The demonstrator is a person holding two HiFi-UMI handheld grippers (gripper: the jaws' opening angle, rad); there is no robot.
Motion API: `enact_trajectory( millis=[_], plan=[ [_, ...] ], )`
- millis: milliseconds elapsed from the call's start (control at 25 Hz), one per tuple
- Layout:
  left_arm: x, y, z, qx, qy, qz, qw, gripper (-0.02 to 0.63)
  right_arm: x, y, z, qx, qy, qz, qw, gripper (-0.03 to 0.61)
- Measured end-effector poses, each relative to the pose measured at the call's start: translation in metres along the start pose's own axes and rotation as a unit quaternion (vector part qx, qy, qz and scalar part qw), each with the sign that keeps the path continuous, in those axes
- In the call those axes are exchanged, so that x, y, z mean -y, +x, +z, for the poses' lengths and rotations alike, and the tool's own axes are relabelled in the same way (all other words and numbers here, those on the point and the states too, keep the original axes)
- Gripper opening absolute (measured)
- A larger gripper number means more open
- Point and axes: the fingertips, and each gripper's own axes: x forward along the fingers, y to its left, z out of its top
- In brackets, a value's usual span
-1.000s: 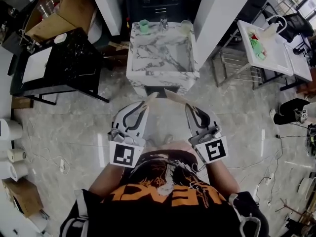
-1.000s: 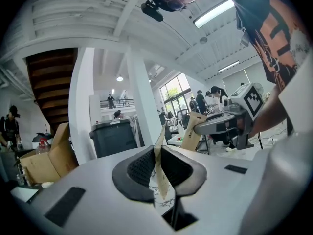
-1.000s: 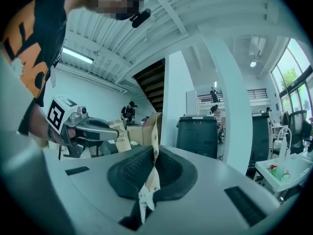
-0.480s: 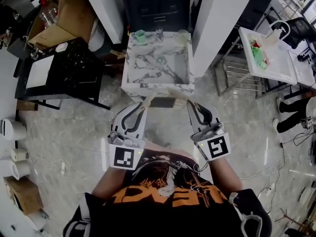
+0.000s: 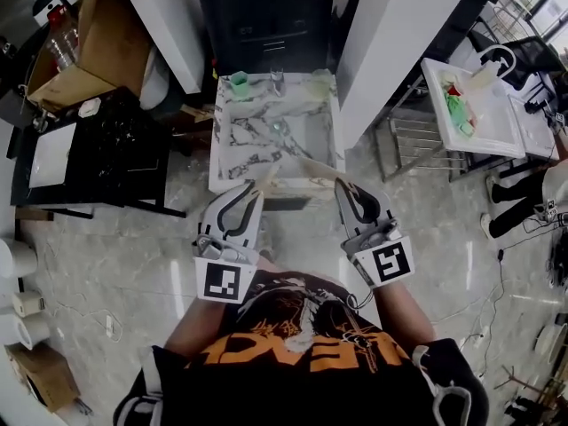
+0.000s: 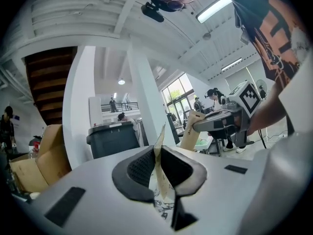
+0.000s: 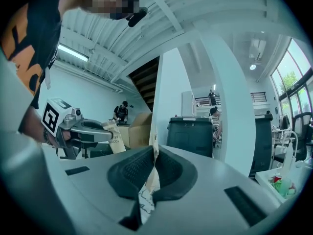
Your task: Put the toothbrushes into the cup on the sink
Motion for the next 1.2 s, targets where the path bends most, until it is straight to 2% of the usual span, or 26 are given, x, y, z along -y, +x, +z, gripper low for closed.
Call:
enact_trajectory(
  millis=[200, 360, 600, 760, 880, 1200],
  plan=[
    [-0.052, 0.047, -0.015, 0.014, -0.016, -0.014, 0.9997, 0.058, 0.022, 0.067, 0.007, 0.002, 0.015, -0.014, 1.000, 0.020],
    [-0.079, 0.085, -0.030, 0.017, -0.036, -0.045, 0.9982, 0.058, 0.041, 0.114, 0.004, -0.016, 0.014, -0.031, 0.999, 0.020],
    [-0.120, 0.128, -0.046, 0.031, -0.028, -0.074, 0.9964, 0.058, 0.058, 0.171, -0.009, -0.033, 0.018, -0.051, 0.998, 0.020],
    [-0.130, 0.146, -0.057, 0.013, -0.029, -0.087, 0.9957, 0.058, 0.069, 0.189, -0.020, -0.039, 0.031, -0.055, 0.997, 0.020],
    [-0.133, 0.156, -0.063, 0.003, -0.034, -0.084, 0.9959, 0.058, 0.078, 0.197, -0.030, -0.043, 0.043, -0.052, 0.997, 0.020],
    [-0.146, 0.195, -0.065, -0.013, -0.030, -0.059, 0.9977, 0.058, 0.111, 0.222, -0.042, -0.036, 0.029, -0.022, 0.999, 0.020]
  ],
)
